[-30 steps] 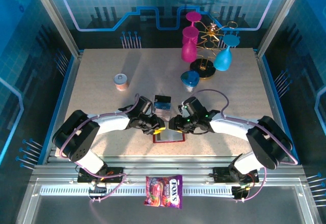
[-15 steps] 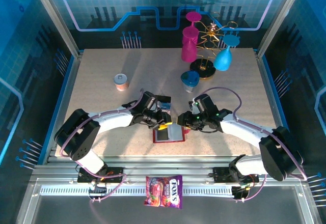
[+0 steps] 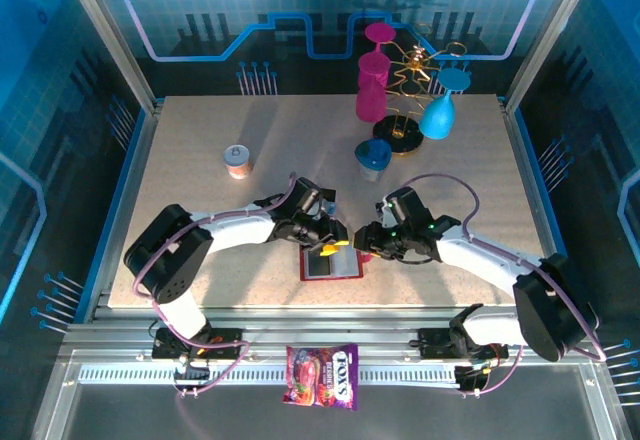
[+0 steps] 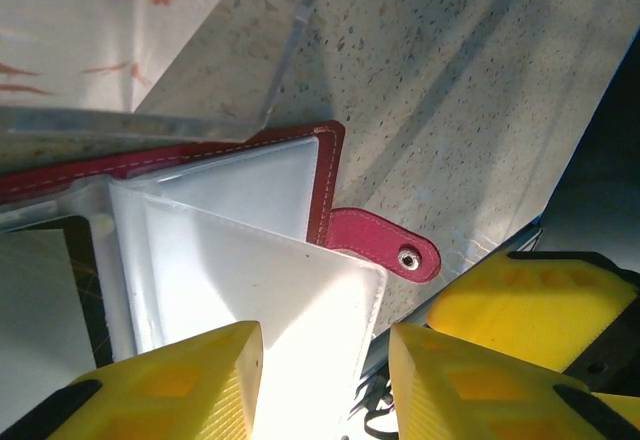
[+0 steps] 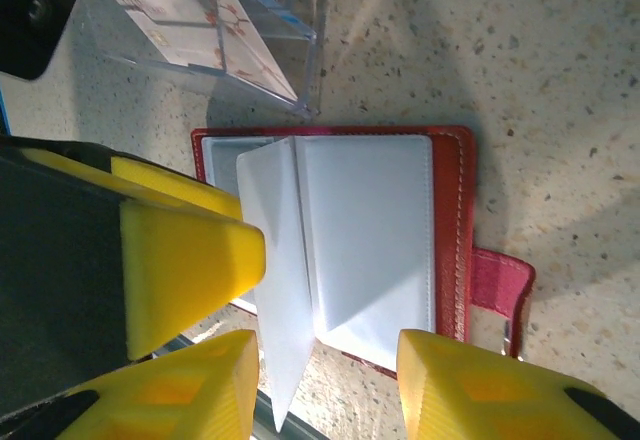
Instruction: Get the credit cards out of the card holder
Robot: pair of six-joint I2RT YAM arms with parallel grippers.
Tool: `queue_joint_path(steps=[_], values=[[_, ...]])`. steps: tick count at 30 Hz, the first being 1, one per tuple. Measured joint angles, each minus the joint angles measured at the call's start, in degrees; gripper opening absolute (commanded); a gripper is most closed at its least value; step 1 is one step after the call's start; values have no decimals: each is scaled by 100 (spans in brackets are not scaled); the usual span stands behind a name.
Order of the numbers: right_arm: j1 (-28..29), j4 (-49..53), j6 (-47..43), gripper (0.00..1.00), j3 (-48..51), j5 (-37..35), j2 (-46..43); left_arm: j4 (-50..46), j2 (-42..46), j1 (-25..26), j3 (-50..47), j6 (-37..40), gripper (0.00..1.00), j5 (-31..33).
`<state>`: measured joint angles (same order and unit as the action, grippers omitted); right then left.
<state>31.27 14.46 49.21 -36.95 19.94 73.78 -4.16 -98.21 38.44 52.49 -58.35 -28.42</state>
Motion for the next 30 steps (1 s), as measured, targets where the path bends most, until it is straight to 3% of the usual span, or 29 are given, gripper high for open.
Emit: queue_joint_path(steps=[30], values=[[-74,92,-17,42,98,57,-111,2,-212,74,72,-2,41,-61]])
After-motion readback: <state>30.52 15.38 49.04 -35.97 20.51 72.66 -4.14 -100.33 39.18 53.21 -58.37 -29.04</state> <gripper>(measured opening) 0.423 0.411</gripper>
